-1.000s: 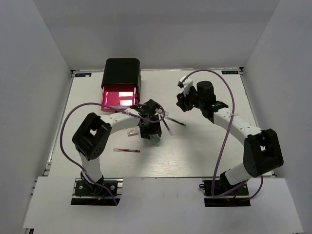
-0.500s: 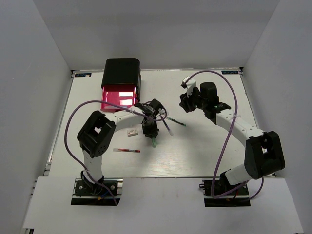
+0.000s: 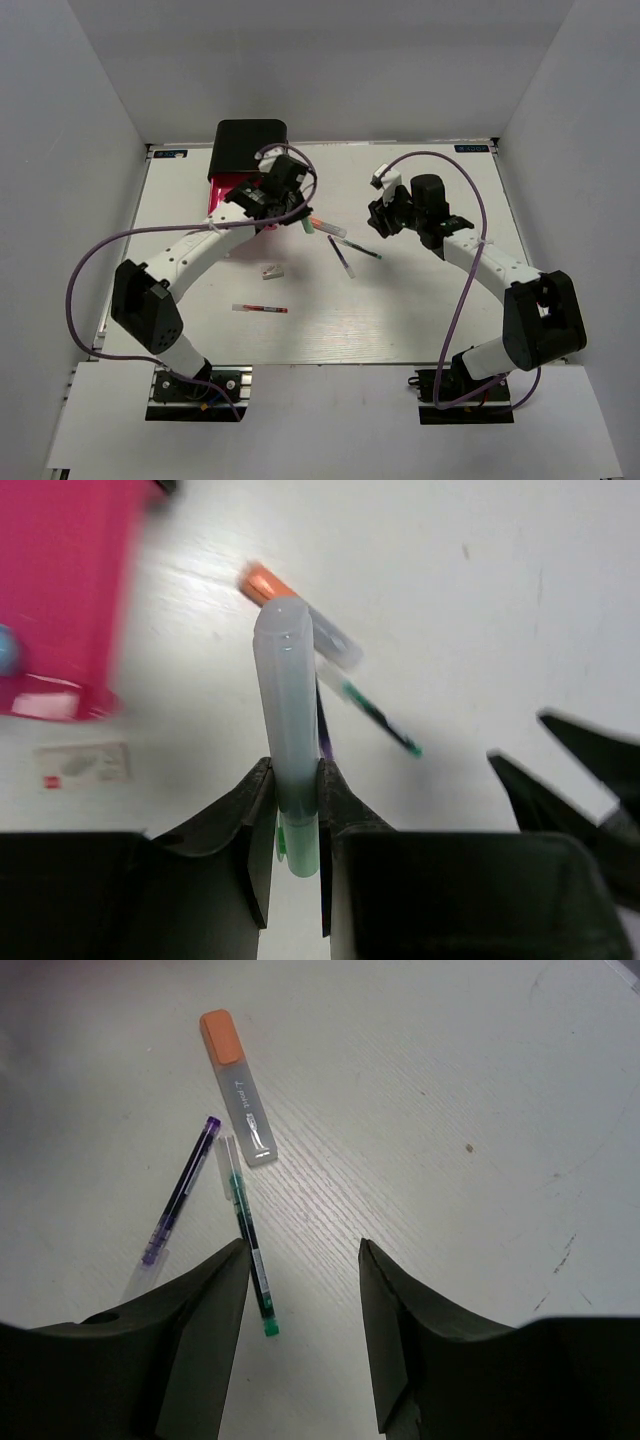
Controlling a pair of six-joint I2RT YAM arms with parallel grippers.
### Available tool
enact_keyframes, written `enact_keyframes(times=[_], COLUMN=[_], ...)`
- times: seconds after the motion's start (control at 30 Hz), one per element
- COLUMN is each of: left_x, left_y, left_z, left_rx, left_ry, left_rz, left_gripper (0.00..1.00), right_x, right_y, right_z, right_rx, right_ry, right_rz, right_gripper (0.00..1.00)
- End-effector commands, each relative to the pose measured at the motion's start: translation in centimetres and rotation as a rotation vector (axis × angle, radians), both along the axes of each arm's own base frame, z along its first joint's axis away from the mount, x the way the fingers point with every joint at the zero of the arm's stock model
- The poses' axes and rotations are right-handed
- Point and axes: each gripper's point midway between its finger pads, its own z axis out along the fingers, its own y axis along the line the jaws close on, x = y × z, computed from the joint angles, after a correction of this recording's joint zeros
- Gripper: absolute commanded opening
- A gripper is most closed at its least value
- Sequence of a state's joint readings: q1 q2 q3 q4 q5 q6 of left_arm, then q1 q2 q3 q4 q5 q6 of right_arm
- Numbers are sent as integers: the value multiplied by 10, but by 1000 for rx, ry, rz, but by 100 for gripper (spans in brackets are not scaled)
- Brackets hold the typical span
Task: Sort the stationery into containers
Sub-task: Place the pen in the drawer, then pick up the pen from the center of the board.
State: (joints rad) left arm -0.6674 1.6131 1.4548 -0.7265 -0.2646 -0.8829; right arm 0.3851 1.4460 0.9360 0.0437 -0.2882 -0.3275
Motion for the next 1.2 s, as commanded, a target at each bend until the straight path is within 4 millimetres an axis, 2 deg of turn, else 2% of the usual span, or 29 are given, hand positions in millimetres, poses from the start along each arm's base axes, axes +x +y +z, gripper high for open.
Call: enact_keyframes(times=[0.0,0.13,0.17,0.3,0.4,0.43,0.5,0.63,0.67,0.77,0.87,1.0,1.03,1.07,1.1,1.13,1.17], left_x=[22,40,45,61,70,71,75,75,77,75,71,61,60,57,48,43,38], left_y=[59,90,103,129,144,146,147,155,155,156,157,161,159,159,161,157,150], left_z=[16,30,31,39,31,30,18,14,15,25,38,68,78,78,93,97,91], left_rx=[100,86,88,63,52,40,47,54,48,44,31,2,-17,-23,-31,-47,-46], left_ry=[-59,-96,-100,-127,-111,-107,-83,-75,-83,-102,-129,-198,-220,-229,-268,-282,-288], left_rz=[201,324,367,460,512,521,523,541,541,533,529,516,501,489,460,421,343], left_gripper=[5,5,5,5,6,6,9,42,55,68,71,72,72,72,71,71,70], right_x=[2,2,3,3,3,2,3,4,5,7,16,29,36,33,48,48,42], right_y=[4,6,5,7,8,9,9,11,12,19,33,62,70,77,86,91,99], right_z=[18,13,13,11,10,9,7,3,-4,-6,-9,-17,-22,-27,-34,-38,-55], right_rx=[16,9,11,9,7,8,2,-23,-38,-46,-43,-24,-33,-40,-48,-56,-69], right_ry=[-85,-81,-82,-81,-81,-79,-82,-96,-90,-91,-84,-61,-58,-36,-29,-10,44], right_rz=[43,58,59,65,73,76,81,120,137,194,263,379,403,423,435,449,471], right_gripper=[54,54,54,54,54,54,56,65,66,68,68,68,69,69,70,72,74])
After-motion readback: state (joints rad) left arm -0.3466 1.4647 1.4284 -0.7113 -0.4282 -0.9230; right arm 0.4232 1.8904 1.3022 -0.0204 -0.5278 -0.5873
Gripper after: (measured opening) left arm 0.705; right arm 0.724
